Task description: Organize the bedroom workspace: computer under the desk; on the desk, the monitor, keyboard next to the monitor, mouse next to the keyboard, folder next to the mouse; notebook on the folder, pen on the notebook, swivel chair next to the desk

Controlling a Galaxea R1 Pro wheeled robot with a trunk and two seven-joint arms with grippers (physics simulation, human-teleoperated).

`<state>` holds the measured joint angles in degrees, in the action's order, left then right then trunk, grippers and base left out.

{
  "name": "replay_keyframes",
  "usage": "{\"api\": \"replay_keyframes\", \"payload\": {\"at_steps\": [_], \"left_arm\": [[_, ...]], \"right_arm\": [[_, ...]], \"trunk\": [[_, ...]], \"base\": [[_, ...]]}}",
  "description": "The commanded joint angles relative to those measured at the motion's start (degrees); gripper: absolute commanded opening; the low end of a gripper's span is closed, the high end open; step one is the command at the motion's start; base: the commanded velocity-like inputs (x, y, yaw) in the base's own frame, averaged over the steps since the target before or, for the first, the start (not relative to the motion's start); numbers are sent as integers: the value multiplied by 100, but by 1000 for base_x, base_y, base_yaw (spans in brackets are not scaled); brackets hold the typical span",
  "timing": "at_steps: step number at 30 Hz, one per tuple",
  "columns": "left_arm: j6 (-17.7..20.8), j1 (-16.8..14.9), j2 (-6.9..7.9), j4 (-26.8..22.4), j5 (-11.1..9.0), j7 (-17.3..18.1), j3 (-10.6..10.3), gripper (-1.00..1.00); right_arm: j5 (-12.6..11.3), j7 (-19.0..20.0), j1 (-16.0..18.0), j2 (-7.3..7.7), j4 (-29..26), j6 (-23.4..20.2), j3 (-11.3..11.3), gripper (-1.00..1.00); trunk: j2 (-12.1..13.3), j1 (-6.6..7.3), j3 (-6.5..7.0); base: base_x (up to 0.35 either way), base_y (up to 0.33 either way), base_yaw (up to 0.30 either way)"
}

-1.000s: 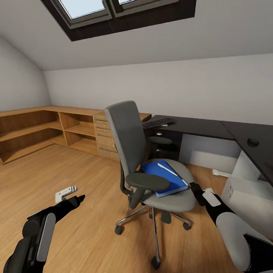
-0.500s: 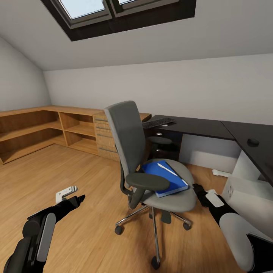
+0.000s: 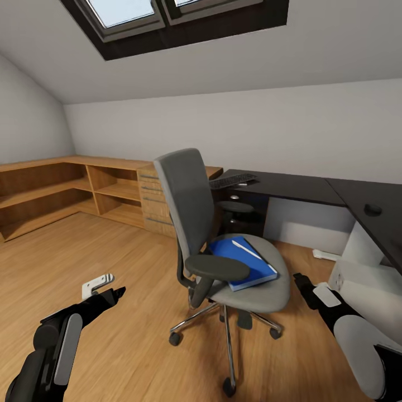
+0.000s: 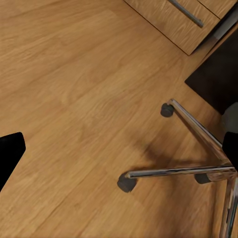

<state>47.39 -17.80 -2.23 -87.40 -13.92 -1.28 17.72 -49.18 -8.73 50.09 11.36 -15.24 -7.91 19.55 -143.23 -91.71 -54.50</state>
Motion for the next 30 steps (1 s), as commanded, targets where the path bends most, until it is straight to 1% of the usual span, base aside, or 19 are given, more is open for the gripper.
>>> {"api": "replay_keyframes", "payload": {"at_steps": [1,8,20,24,30], "left_arm": [[29,-5,-5,-6,-41,-13,12,100],[32,-3,-5,-6,-41,-13,12,100],[34,-5,-5,-6,-41,-13,9,100],[34,-5,-5,-6,-41,-13,10,100],[34,-5,-5,-6,-41,-13,10,100]], "right_arm": [[-39,-32,1,10,-14,-26,5,100],[-39,-32,2,23,-14,-25,14,100],[-39,-32,3,-3,-3,-19,14,100],[-39,-32,2,-22,7,-14,14,100],[-47,-32,3,-29,21,-18,14,100]], "trunk": [[-2,1,-6],[-2,1,-6],[-2,1,-6],[-2,1,7],[-2,1,41]], "base": [[123,0,0],[225,0,0],[25,0,0],[1,0,106],[0,0,192]]}}
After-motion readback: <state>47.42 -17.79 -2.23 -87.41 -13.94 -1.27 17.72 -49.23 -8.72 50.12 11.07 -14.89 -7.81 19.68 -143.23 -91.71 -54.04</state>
